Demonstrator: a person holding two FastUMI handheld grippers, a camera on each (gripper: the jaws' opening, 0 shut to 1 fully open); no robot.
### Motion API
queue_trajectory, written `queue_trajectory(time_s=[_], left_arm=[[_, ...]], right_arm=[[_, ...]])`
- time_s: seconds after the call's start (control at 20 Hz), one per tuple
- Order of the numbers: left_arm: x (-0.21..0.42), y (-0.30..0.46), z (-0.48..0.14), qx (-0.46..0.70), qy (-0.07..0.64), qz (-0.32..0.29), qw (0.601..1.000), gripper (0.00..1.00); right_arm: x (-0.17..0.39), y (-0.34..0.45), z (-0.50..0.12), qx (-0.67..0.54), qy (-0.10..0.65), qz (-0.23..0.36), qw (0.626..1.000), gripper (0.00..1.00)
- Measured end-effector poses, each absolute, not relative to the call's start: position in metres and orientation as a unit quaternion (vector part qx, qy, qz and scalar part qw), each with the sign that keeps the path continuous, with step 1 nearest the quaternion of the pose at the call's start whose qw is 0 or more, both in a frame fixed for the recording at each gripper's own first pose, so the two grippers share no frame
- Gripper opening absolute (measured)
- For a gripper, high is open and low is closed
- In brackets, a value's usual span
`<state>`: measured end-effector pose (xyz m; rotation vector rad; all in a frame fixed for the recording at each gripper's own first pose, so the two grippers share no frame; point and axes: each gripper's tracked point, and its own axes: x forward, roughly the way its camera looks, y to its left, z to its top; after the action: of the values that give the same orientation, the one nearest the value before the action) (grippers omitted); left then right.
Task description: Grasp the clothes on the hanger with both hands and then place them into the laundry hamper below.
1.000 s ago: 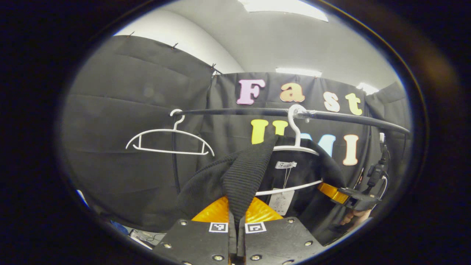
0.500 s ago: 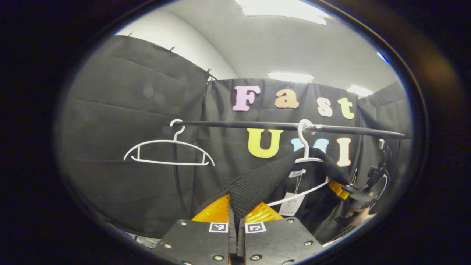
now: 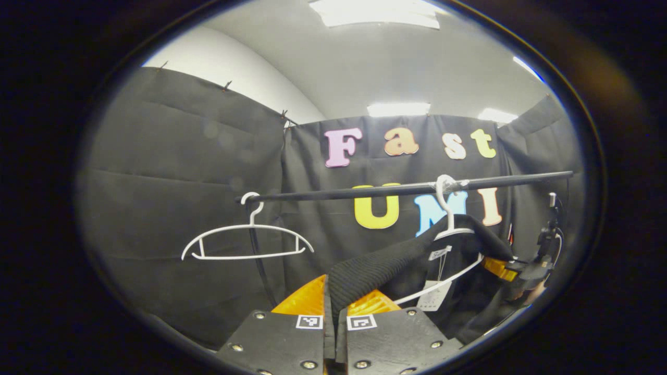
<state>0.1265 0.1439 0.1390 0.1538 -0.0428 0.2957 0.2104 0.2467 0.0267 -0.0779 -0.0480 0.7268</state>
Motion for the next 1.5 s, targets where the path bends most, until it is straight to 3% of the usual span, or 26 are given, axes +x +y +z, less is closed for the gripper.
queue_trajectory(time_s=[0.35,0.4,0.45,0.65,0.8,1.05,1.5], left_arm=[[0.125,0.148,0.142,0.09,-0.02,0.131,0.987,0.04],[0.125,0.149,0.142,0.089,-0.021,0.128,0.988,0.0],[0.126,0.15,0.143,0.088,-0.022,0.124,0.988,0.04],[0.134,0.152,0.144,0.088,-0.025,0.103,0.991,0.02],[0.139,0.156,0.147,0.102,-0.035,0.087,0.99,0.02],[0.141,0.164,0.159,0.092,-0.05,0.077,0.991,0.02],[0.166,0.178,0.172,0.117,-0.047,0.047,0.991,0.04]], right_arm=[[0.168,0.252,0.027,-0.043,-0.006,0.387,0.921,0.09],[0.166,0.246,0.032,-0.04,-0.009,0.382,0.923,0.09],[0.168,0.24,0.039,-0.037,-0.018,0.372,0.928,0.1],[0.178,0.229,0.055,-0.015,-0.053,0.337,0.94,0.1],[0.194,0.218,0.077,-0.053,-0.125,0.283,0.95,0.1],[0.196,0.225,0.094,-0.193,-0.246,0.238,0.92,0.1],[0.218,0.236,0.095,-0.137,-0.24,0.249,0.928,0.09]])
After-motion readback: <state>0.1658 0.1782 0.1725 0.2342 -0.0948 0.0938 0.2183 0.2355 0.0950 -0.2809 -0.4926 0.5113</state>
